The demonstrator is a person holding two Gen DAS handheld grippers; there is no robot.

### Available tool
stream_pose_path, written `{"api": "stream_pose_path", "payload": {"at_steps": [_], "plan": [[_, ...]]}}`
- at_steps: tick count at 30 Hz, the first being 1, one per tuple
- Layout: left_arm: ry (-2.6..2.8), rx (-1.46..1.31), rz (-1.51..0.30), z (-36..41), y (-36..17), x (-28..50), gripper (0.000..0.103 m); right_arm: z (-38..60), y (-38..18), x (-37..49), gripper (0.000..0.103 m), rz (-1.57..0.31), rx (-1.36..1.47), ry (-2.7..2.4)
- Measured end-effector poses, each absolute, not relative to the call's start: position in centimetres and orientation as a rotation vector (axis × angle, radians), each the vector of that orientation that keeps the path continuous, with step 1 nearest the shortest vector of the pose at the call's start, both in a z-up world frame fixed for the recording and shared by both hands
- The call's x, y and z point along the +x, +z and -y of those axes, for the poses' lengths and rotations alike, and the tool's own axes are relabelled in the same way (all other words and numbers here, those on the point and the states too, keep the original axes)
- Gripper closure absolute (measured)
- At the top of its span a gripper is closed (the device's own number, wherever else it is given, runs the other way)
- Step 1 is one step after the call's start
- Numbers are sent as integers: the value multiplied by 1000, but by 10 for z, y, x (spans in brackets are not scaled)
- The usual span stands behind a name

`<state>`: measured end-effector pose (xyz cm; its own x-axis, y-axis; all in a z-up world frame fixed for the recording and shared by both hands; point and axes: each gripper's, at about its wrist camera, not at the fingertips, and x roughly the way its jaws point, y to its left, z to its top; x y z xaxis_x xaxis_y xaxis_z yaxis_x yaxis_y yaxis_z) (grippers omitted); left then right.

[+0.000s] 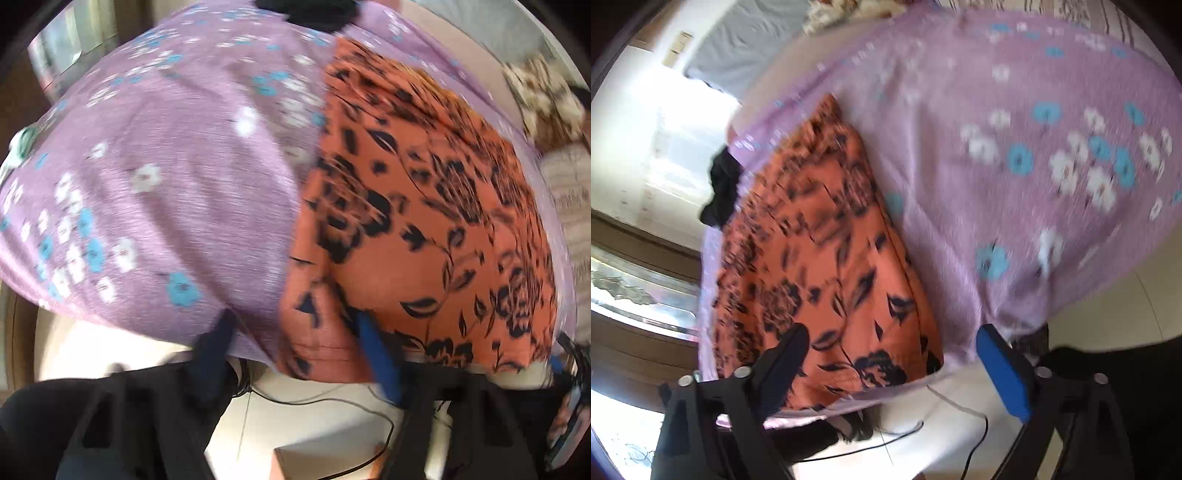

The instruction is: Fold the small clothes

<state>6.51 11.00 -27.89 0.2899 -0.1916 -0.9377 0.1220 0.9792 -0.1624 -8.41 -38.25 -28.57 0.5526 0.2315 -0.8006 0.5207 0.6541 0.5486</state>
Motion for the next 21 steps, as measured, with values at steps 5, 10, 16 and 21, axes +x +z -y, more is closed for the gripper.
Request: {"api": "stream_pose_path", "payload": {"at_steps": [5, 10, 16, 21], "plan": [[-271, -50, -1234, -102, -271, 60, 93, 369, -295, -73, 80, -1093, 784, -272], [-381, -98, -1210, -98, -246, 66, 95, 377, -271, -80, 95, -1061, 834, -185], [-556, -245, -1109, -101, -166, 103, 95, 390, -206, -58, 95, -917, 948, 41], [-594, -321, -1037, -101, -101, 171, 95, 404, -134, -1, 95, -776, 931, 116]]}}
